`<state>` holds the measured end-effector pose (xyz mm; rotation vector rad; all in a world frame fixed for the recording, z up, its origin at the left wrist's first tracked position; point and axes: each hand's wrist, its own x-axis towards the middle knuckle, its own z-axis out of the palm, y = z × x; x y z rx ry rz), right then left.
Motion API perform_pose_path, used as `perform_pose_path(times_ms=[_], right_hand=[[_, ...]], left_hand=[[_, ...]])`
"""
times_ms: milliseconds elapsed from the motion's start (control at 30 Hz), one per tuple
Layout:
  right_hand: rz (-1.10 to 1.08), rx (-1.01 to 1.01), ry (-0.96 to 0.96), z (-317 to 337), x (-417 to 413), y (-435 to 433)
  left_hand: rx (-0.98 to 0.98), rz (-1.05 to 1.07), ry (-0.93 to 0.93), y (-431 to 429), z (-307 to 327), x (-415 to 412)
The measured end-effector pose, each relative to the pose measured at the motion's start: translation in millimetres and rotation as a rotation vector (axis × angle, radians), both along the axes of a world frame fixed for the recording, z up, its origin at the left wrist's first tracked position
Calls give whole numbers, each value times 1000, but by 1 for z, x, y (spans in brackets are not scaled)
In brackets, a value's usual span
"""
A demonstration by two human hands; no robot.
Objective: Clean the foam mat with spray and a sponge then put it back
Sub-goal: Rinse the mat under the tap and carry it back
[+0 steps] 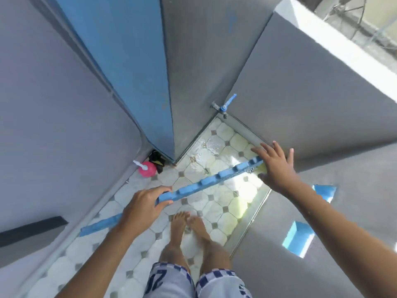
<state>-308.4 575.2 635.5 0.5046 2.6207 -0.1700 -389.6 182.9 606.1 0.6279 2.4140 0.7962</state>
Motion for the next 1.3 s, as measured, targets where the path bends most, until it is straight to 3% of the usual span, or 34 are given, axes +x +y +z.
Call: perform_pose_path(times_ms=[167, 433, 667, 833, 967, 1300], right_hand=[[372, -15, -31, 5, -54, -56], [693, -431, -42, -3, -117, -226], [1133, -564, -112, 0, -107, -414], [1456, -537, -180, -7, -63, -541], [1594, -486, -320, -31, -19, -631], [1844, -281, -181, -105, 81, -796]], left_hand=[[19, 322, -192, -82, 18, 45], [-79, 878, -183, -202, 35, 169], [-145, 1440, -202, -245, 50, 327], [-152, 1763, -177, -256, 35, 418], [-140, 1981, -196, -258, 6, 467], [40, 2204, -252, -320, -90, 543]])
